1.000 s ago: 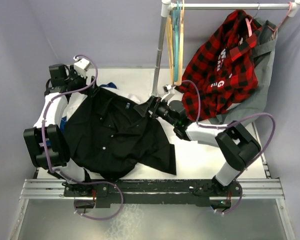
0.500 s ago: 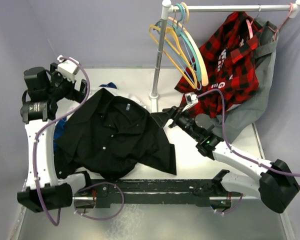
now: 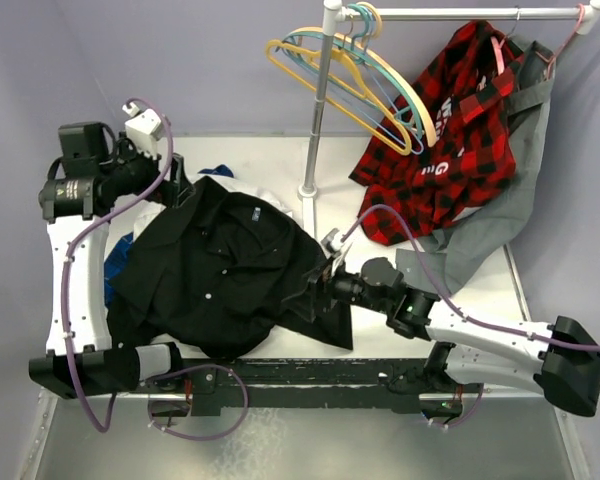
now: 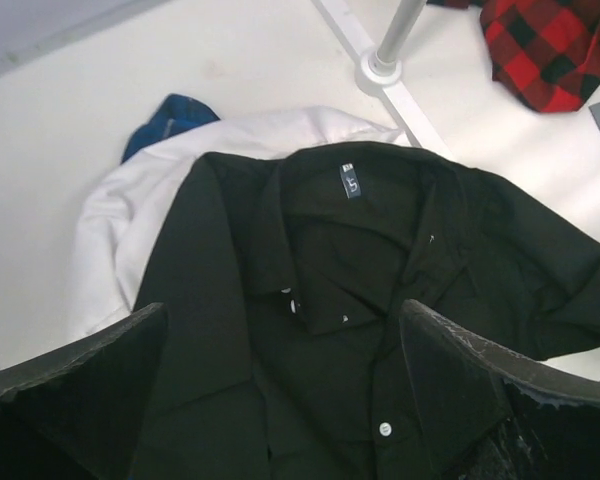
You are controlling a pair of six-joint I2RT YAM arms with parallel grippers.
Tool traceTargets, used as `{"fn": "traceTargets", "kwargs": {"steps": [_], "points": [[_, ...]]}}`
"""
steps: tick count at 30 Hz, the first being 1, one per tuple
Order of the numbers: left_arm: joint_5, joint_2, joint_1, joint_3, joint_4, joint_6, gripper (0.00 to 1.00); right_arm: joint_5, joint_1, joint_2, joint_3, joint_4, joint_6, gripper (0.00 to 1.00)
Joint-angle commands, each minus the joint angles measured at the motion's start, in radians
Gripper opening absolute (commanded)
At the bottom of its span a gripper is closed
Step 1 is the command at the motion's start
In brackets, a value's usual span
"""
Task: Place the shirt on the hanger
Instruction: Adjust the shirt at the center of the board, then pick up the hanger from the clothesline.
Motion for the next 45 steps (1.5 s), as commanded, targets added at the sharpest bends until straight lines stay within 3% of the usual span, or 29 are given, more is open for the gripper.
{"fn": "traceTargets", "kwargs": {"steps": [1,5,8,12,16,18,20,23,30,45], "points": [[-0.145,0.038,-0.111,0.022,0.002,-0.075,0.99,0.066,0.092,-0.044,0.206,-0.206,-0.28,1.0],[-0.229,0.041,-0.142,-0.017,0.025,-0.07,0.99,0.232,0.079,-0.051,0.565,-0.39,-0.436,1.0],[-0.206,0.037,-0.153,-0.04,0.032,-0.07,0.99,0.336,0.025,0.06,0.901,-0.535,-0.574,1.0],[-0.2,0.037,-0.153,-0.039,0.033,-0.064,0.99,0.051,-0.298,0.228,1.296,-0.652,-0.573,1.0],[-0.18,0.032,-0.153,-0.047,0.033,-0.059,0.99,-0.031,-0.463,0.474,1.743,-0.871,-0.608,1.0],[-0.178,0.026,-0.153,-0.049,0.033,-0.057,0.99,-0.12,-0.564,0.558,1.891,-0.924,-0.57,1.0],[-0.175,0.02,-0.153,-0.052,0.034,-0.055,0.99,-0.25,-0.708,0.597,1.922,-0.914,-0.489,1.0],[-0.164,0.013,-0.153,-0.061,0.037,-0.051,0.99,-0.329,-0.792,0.59,1.814,-0.849,-0.425,0.96],[-0.143,0.011,-0.153,-0.074,0.043,-0.043,0.99,-0.313,-0.821,0.566,1.644,-0.777,-0.406,0.86],[-0.147,0.009,-0.153,-0.084,0.051,-0.041,0.99,-0.247,-0.823,0.625,1.633,-0.776,-0.419,0.64]]}}
